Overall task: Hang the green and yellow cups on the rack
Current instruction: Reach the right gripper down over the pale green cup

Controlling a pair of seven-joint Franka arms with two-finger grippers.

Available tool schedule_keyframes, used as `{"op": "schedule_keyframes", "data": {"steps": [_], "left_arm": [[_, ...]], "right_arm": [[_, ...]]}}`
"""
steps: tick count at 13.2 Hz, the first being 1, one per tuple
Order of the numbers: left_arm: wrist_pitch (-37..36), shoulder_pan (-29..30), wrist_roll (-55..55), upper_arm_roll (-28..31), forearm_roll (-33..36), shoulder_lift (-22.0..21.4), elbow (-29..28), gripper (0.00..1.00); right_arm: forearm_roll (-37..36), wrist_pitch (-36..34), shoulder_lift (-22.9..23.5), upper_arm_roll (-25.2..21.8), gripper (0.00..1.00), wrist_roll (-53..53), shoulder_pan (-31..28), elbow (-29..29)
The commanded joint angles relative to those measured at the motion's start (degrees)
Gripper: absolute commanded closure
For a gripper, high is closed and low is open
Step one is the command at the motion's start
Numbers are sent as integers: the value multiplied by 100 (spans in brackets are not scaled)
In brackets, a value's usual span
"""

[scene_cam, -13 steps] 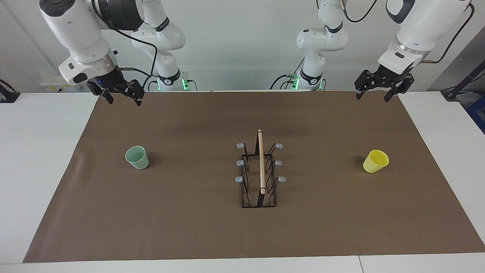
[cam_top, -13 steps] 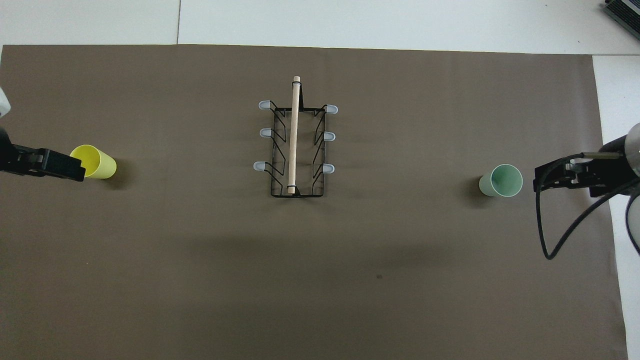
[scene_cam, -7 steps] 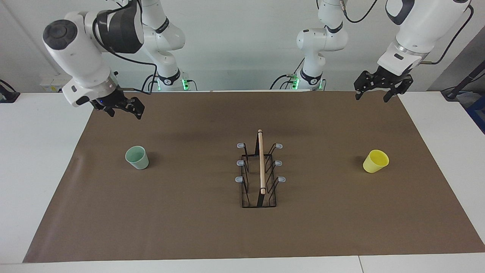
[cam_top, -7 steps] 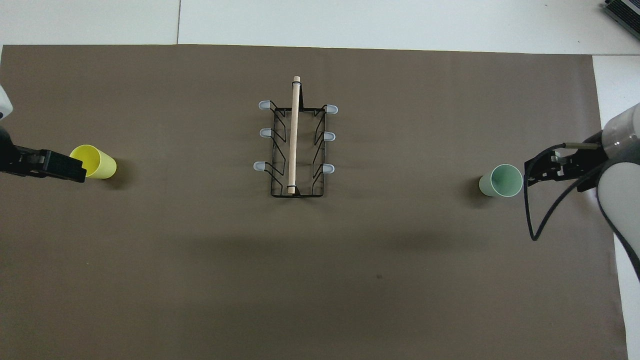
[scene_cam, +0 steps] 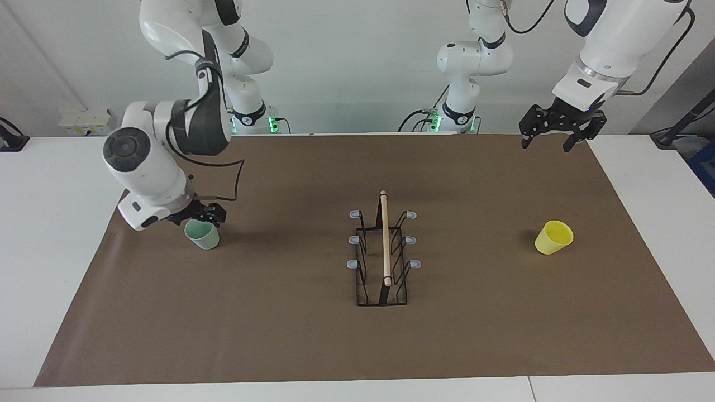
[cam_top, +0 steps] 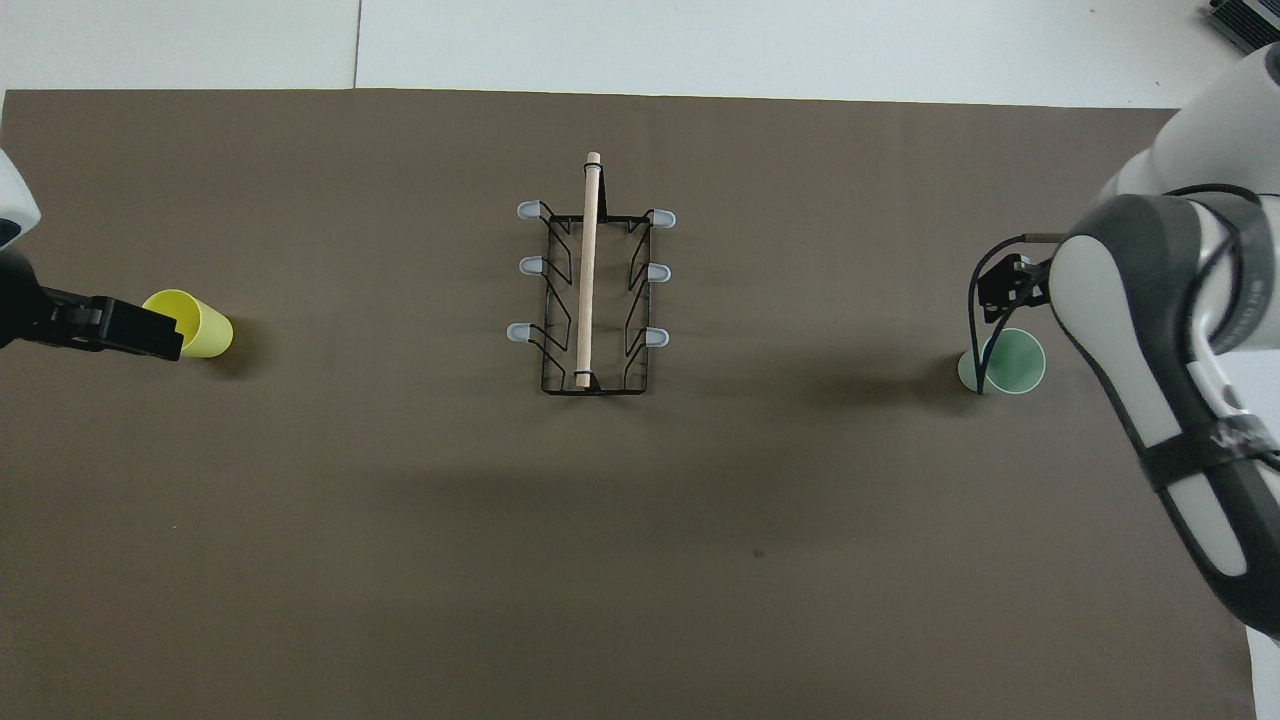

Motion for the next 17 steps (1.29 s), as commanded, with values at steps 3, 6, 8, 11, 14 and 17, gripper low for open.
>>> {"op": "schedule_keyframes", "data": {"steps": [3,6,8,11,14,17], "left_arm": [[84,-98,-103,229,68,250,187,0],[-39,-98,-103,518,25,935,941,0],[-31,-107,-112,861,-45,1409,1425,0],[-5,-159,-121,1449,-423,2376,2471,0],[347,-168,-121,1741,-661,2633,2535,0],[479,-116,-794,2100,-1282,2897,2526,0]], "right_arm": [[-1552,59,59,3,0,-1970,631,-972],[-2649,620,-319,30,0,-3160,815,-2026],[-3169,824,-382,30,0,-3661,868,-2354],[-3803,816,-373,30,0,-3822,1079,-2627],[-4409,745,-347,30,0,-3813,1167,-2803],[-4823,728,-338,21,0,-3813,1150,-2829]]}}
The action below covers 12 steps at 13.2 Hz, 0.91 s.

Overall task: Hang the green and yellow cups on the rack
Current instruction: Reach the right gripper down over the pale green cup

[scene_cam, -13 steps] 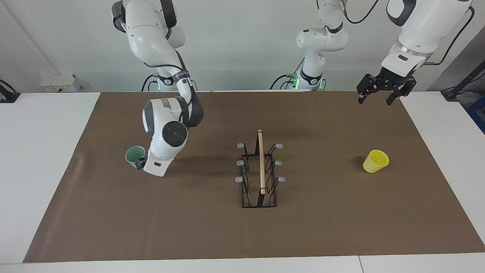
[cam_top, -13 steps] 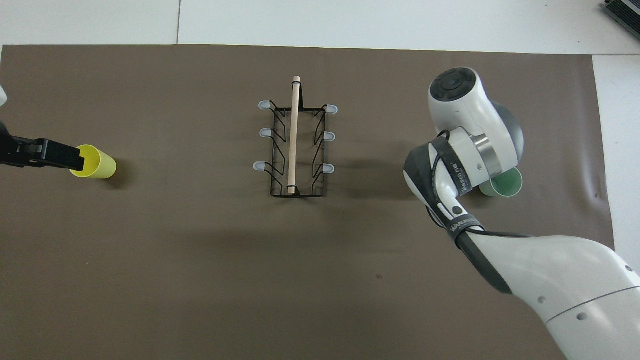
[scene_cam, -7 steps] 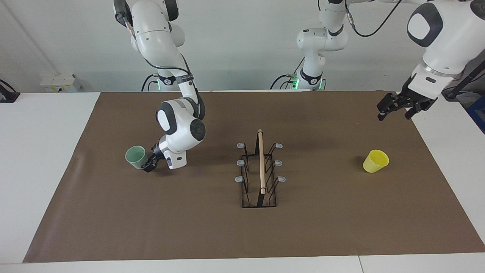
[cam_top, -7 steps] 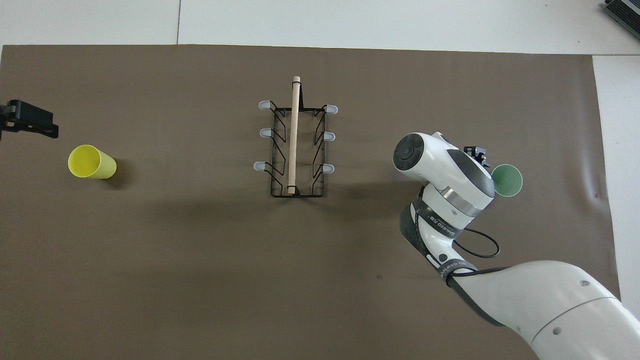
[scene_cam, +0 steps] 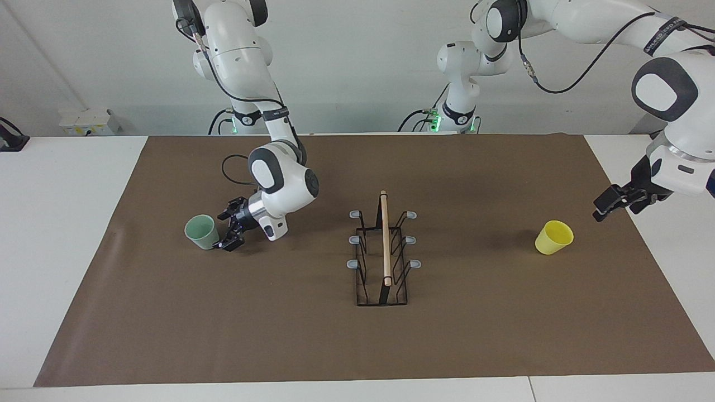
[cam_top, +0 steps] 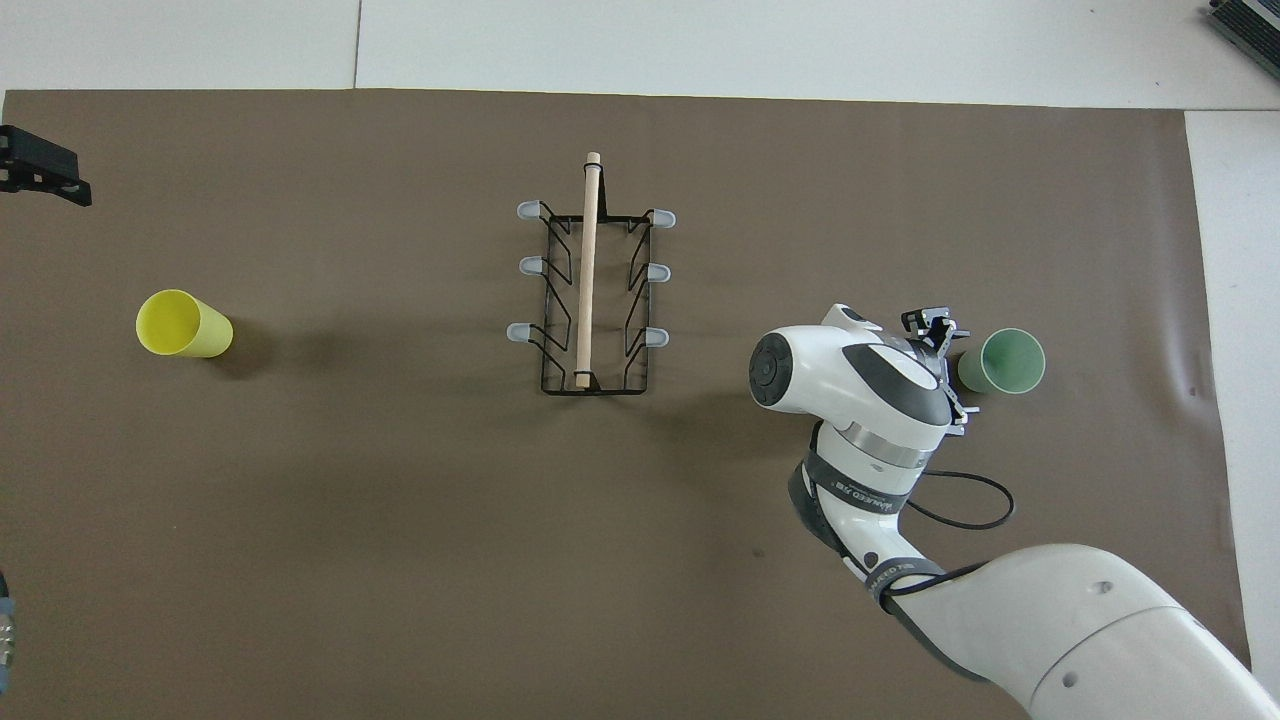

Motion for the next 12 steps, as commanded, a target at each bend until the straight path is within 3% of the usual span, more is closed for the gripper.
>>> {"op": "schedule_keyframes", "data": {"steps": [1,4,6,9,12], "left_arm": [[121,-45,-574,479,-540,334,185,0],[139,7,-1292,630,-673,676,176,0],[139,121,-2161,639,-1224,800,80,0],[209,280,-3043,700,-1771,792,-472,0],[753,271,-3642,894,-2324,669,-1228,0]], "right_arm": [[-484,-14,-120,11,0,-131,-39,-186],[-809,56,-94,11,0,-70,-127,-239],[-890,91,-68,11,0,61,-153,-309],[-1083,153,-102,19,0,316,-232,-581],[-1267,249,-155,11,1,483,-250,-819]]}}
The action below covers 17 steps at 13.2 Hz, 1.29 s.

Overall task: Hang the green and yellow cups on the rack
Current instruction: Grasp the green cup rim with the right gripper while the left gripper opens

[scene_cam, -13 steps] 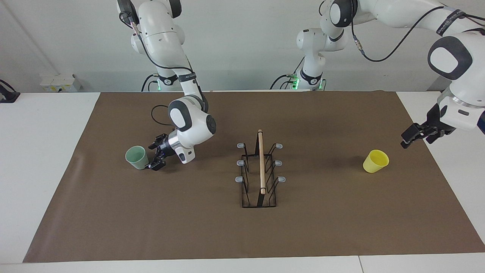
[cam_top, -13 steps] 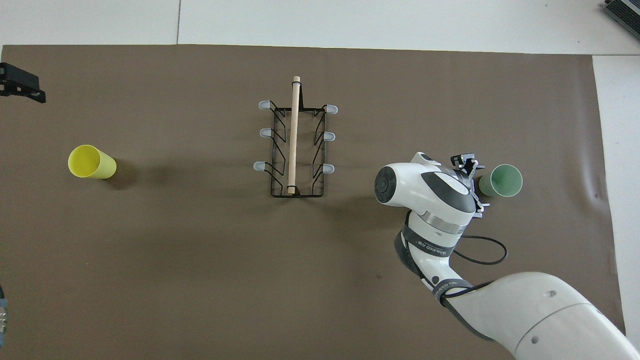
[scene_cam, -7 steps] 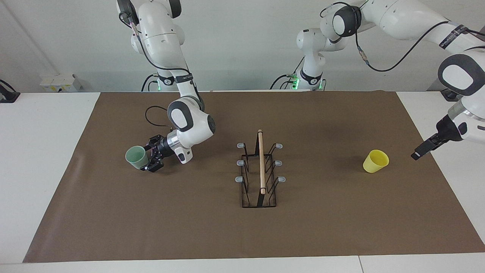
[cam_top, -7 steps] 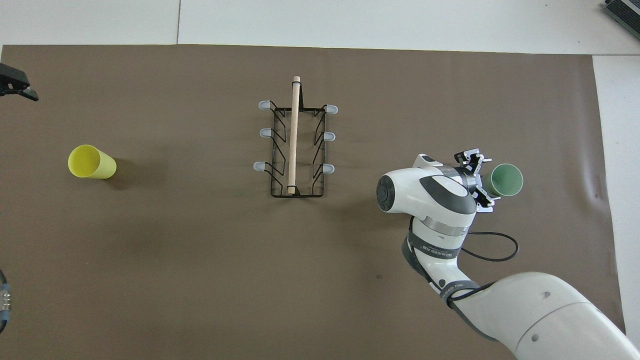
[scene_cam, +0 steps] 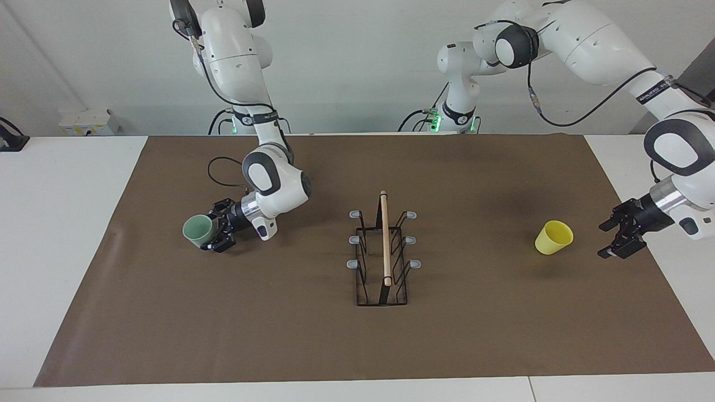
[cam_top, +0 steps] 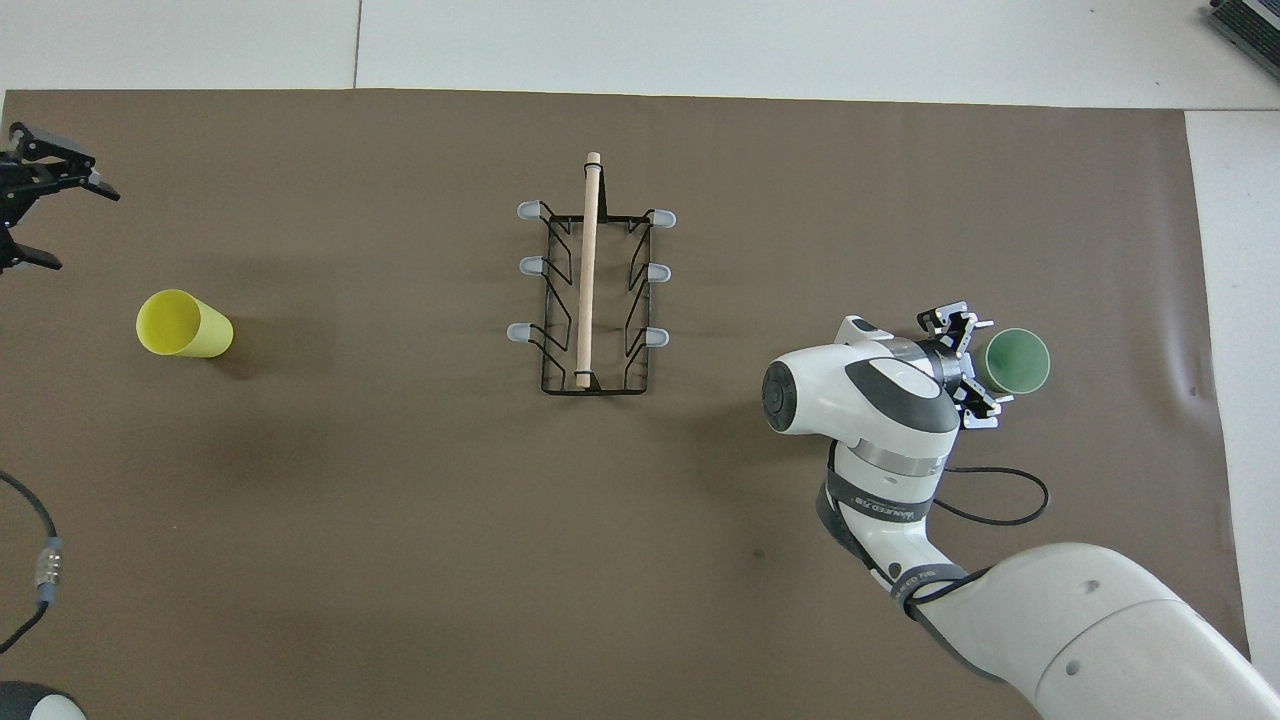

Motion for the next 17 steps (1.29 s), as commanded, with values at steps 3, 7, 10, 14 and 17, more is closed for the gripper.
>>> {"op": "schedule_keyframes", "data": {"steps": [3,7,10,14,17], "left_arm": [[823,-108,-1085,257,-569,-211,-1040,0],[1607,-109,-1316,257,-797,-220,-1700,0],[1590,32,-1343,379,-1515,-562,-2481,0],[1581,32,-1982,442,-2431,-914,-3238,0],[1817,-29,-2335,442,-2599,-940,-3371,0]], "right_arm": [[-398,148,-157,38,23,196,-155,-284],[-443,157,-166,38,100,249,-155,-319],[-242,-114,-149,47,100,364,-68,-66],[654,-440,-52,108,100,215,65,742],[1190,-1185,53,196,100,197,415,1331]]}}
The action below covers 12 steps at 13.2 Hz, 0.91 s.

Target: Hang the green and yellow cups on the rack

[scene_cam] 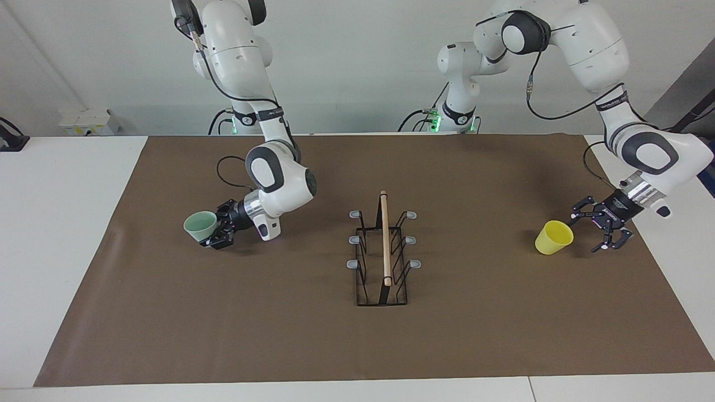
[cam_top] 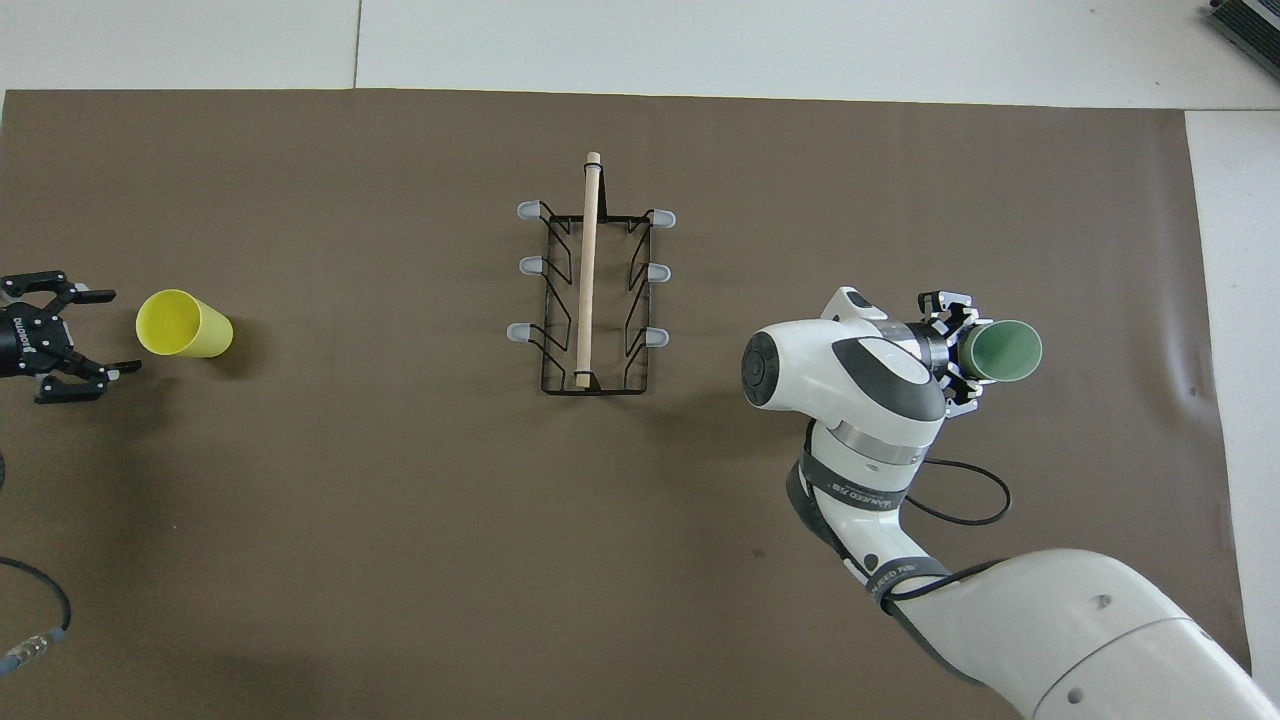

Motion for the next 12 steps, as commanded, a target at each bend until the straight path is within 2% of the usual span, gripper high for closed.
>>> {"op": "schedule_keyframes", "data": {"steps": [1,3,4,6,10,12], "left_arm": [[351,-159,-397,6,-152,-230,-317,0],[570,-317,-617,6,-152,-195,-317,0],[598,-327,-600,6,-152,-229,-430,0],[642,-327,-530,-11,-161,-344,-711,0],[668,-449,-521,-55,-573,-484,-1028,0],[738,-546,-512,-64,-827,-502,-1134,0]], "right_arm": [[540,-718,115,44,100,-90,322,570],[1181,-1053,106,44,100,-81,403,878],[1262,-1054,97,44,100,-72,429,958],[1280,-1019,10,113,100,-80,421,1063],[2157,-958,-157,149,100,-72,306,1520],[2535,-670,-359,149,100,-80,140,1565]]}}
